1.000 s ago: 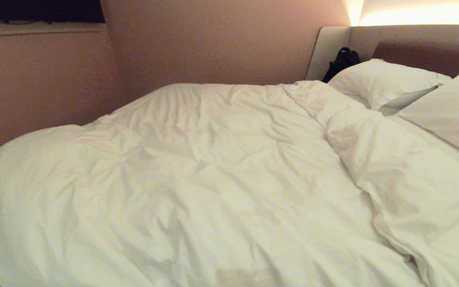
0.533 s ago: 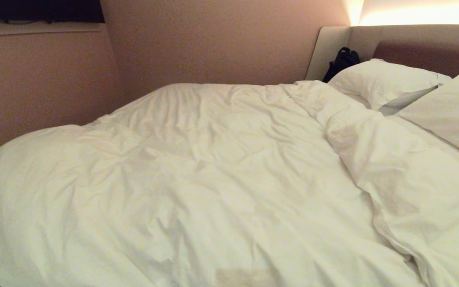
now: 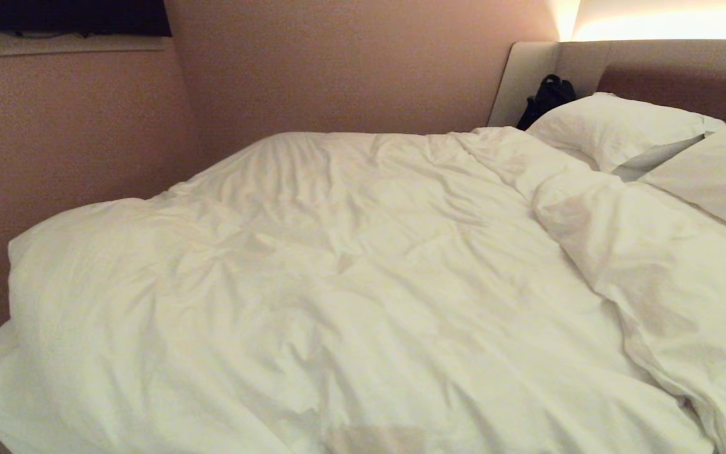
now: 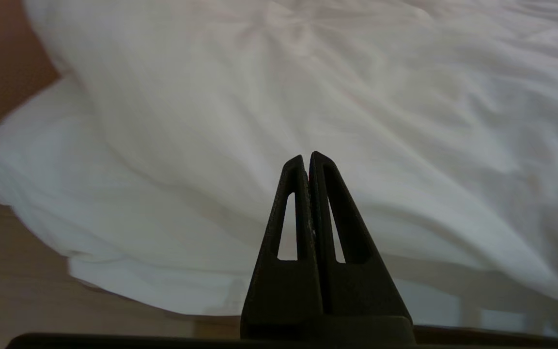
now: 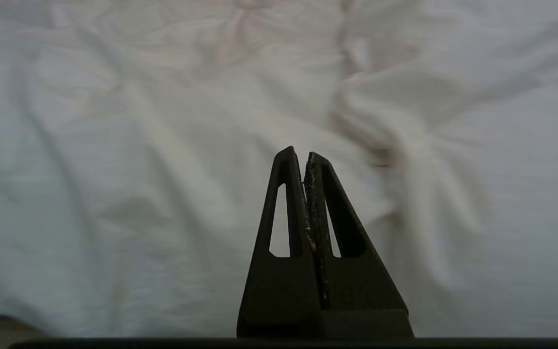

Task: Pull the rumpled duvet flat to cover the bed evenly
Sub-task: Hold the folded corner of the quilt

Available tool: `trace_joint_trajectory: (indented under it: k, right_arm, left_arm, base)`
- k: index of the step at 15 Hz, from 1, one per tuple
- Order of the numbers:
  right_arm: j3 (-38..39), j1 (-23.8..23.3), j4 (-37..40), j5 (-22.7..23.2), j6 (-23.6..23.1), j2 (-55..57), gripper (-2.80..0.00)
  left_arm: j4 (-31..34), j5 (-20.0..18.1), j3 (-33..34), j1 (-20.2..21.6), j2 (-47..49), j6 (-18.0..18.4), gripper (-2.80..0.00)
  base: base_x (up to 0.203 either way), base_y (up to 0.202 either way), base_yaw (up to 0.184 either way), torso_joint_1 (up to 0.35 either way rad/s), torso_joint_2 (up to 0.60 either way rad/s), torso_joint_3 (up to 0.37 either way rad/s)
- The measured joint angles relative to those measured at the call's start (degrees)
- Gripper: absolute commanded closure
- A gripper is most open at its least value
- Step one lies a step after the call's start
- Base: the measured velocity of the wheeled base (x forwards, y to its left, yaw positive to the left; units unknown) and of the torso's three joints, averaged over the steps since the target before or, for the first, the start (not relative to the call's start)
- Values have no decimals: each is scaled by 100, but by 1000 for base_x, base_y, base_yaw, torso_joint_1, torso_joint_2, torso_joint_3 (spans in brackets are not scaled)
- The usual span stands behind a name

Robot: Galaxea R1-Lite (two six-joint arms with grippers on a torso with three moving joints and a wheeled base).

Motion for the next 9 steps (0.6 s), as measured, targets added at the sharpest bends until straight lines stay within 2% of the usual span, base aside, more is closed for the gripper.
trace_joint_trajectory:
  k: [9]
  right_arm:
    - [0, 2, -2, 0, 2, 0, 0]
  left_arm:
    - [3, 2, 0, 0, 0, 0, 0]
  base:
    - [0, 193, 0, 1, 2, 3]
